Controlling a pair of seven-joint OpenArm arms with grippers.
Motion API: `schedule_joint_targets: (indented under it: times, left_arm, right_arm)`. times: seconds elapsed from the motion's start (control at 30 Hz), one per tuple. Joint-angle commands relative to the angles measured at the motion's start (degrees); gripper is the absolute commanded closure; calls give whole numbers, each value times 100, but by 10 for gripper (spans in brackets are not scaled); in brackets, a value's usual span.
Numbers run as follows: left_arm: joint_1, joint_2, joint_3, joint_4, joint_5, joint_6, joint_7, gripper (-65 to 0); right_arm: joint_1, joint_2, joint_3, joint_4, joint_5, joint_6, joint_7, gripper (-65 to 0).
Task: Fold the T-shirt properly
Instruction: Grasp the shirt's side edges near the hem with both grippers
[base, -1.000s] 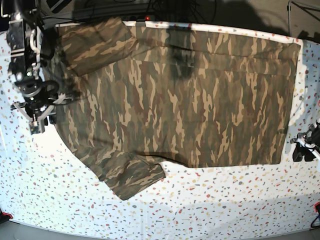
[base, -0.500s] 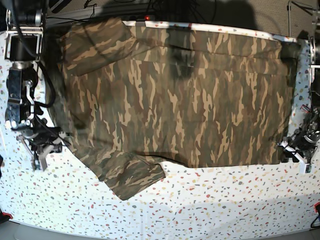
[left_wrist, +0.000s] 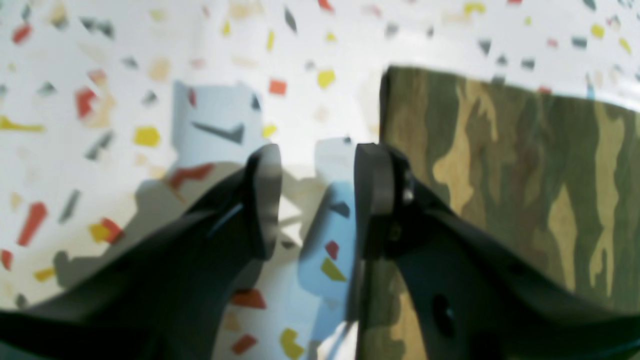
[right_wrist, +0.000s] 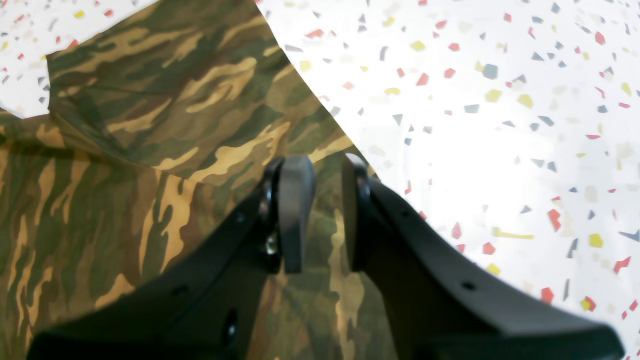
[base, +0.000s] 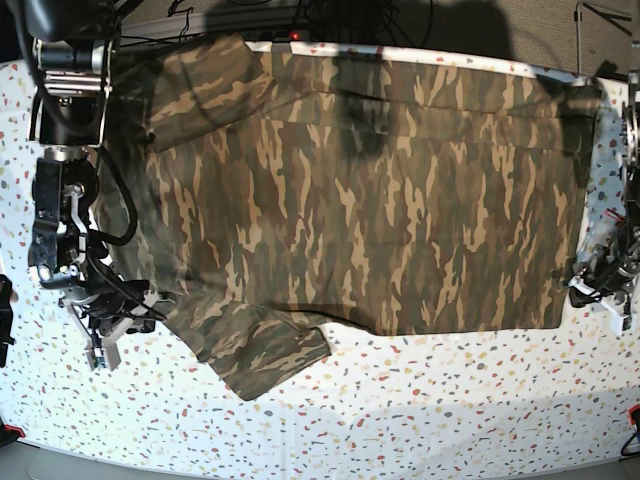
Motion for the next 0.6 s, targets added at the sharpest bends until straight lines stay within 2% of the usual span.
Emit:
schedule_joint_targets:
  times: [0.0, 0.1, 0.2, 0.3, 0.43, 0.57]
  left_arm:
    - [-179, -72, -31, 59, -66, -46, -181, -229]
    - [-181, -4, -31, 61, -44, -74, -59, -230]
    - [-195, 31, -31, 61, -48, -313, -125, -233]
    - [-212, 46, -31, 61, -50, -308, -146, -237]
    - [-205, 87, -31, 61, -46, -328, -142, -295]
    - [-195, 136, -31, 61, -39, -326, -144, -297]
  right_arm:
    - [160, 85, 15, 90, 28, 39, 138, -137]
    - [162, 87, 15, 90, 26, 39, 136, -137]
    - [162, 87, 15, 90, 26, 39, 136, -137]
    - [177, 87, 15, 90, 26, 39, 133, -137]
    - [208, 85, 15, 92, 26, 44, 133, -137]
    - [219, 85, 15, 92, 31, 155, 129, -137]
